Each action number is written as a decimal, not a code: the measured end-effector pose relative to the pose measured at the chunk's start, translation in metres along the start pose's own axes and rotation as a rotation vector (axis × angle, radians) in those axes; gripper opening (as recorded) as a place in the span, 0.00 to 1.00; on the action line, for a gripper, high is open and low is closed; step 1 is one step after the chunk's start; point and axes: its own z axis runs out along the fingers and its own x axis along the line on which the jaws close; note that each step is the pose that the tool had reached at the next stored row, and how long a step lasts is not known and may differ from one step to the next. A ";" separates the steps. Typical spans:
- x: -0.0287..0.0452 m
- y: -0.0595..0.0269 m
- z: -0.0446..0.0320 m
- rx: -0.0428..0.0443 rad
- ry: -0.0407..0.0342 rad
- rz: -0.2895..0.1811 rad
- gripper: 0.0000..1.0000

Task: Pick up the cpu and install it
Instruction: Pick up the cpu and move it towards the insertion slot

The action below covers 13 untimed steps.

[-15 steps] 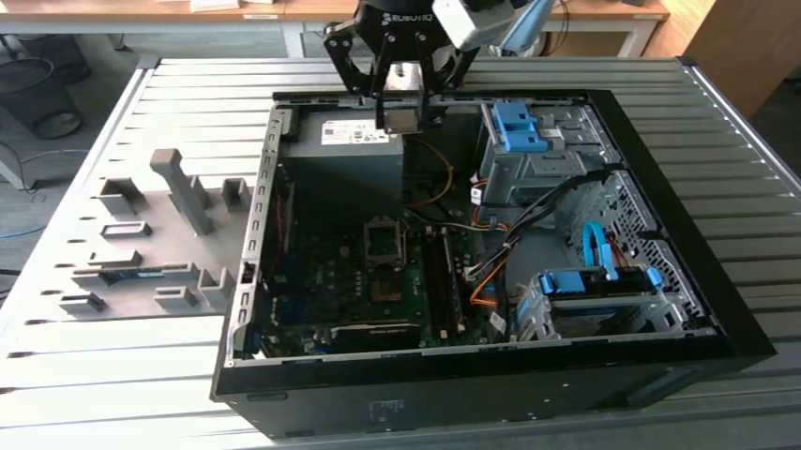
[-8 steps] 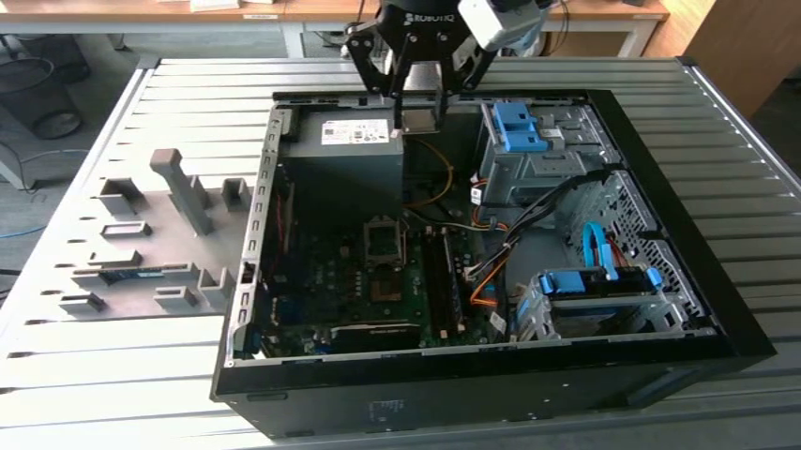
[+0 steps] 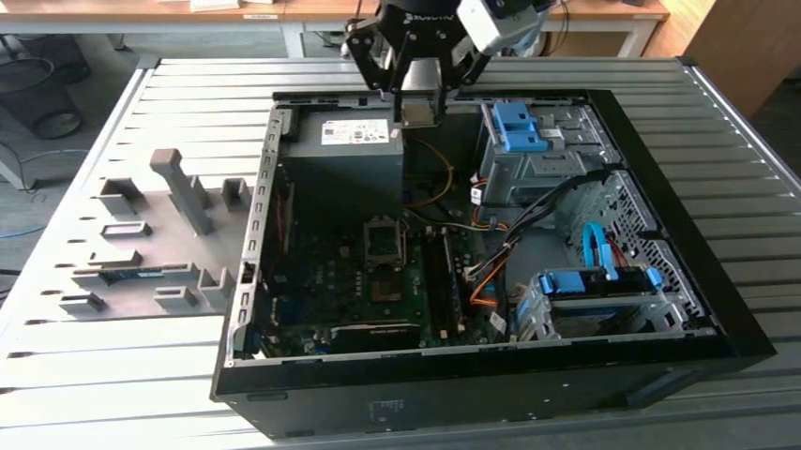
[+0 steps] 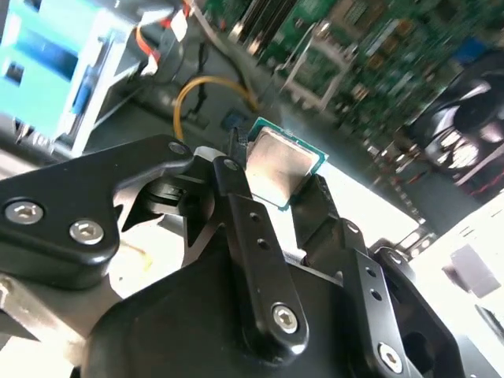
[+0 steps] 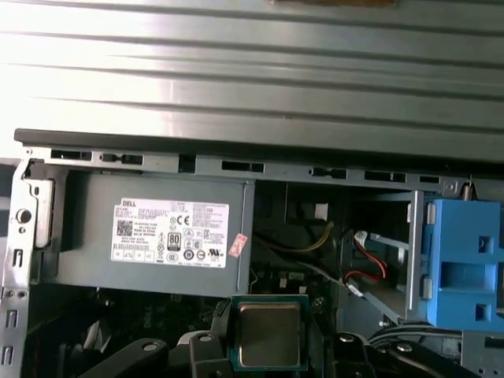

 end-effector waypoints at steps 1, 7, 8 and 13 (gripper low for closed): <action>0.0001 -0.0001 0.0000 -0.0156 -0.0008 0.001 0.47; 0.0001 -0.0009 0.0021 -0.0320 -0.0069 0.044 0.47; 0.0001 -0.0009 0.0026 -0.0305 -0.0087 0.059 0.47; 0.0001 -0.0014 0.0036 -0.0209 -0.0120 0.098 0.47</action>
